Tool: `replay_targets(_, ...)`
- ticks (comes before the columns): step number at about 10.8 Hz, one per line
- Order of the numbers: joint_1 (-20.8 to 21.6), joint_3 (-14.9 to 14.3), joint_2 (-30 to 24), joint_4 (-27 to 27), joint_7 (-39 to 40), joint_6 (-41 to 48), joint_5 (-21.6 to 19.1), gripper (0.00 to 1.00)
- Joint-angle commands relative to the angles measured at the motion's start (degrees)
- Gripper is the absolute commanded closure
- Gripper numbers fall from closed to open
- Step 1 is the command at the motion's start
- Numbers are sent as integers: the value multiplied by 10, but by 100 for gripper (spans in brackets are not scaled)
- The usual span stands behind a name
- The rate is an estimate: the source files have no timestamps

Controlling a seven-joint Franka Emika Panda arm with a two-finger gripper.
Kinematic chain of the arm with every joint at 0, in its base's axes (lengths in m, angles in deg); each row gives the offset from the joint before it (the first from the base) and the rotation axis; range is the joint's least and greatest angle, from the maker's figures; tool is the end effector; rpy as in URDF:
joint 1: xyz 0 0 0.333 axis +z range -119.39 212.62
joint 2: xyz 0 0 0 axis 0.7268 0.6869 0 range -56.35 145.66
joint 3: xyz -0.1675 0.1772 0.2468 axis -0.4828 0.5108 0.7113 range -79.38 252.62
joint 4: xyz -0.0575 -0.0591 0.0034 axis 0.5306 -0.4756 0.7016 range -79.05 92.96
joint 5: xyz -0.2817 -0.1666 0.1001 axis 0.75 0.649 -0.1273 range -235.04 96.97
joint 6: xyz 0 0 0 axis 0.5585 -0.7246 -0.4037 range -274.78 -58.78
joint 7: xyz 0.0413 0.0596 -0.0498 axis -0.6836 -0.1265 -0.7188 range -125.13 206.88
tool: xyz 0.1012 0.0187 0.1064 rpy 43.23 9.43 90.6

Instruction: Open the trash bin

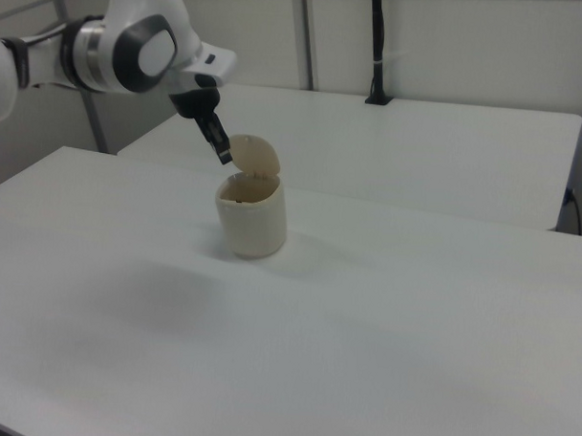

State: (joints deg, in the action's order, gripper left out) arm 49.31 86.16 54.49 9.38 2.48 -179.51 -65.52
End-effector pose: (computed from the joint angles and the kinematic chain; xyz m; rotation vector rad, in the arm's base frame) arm 0.6108 0.0189 0.5562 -2.9146 0.9152 -0.4720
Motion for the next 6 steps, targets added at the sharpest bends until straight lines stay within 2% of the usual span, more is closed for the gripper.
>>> replay_targets(1,3,-2,-49,23,26,58,-6,96)
replay_targets(3,3,-3,-81,38,79,98,-9,95)
replay_targets(4,3,-3,-97,51,105,113,-11,92)
replay_targets(5,3,-3,-102,54,141,132,-18,81)
replay_targets(6,3,-3,-104,53,194,155,-18,57)
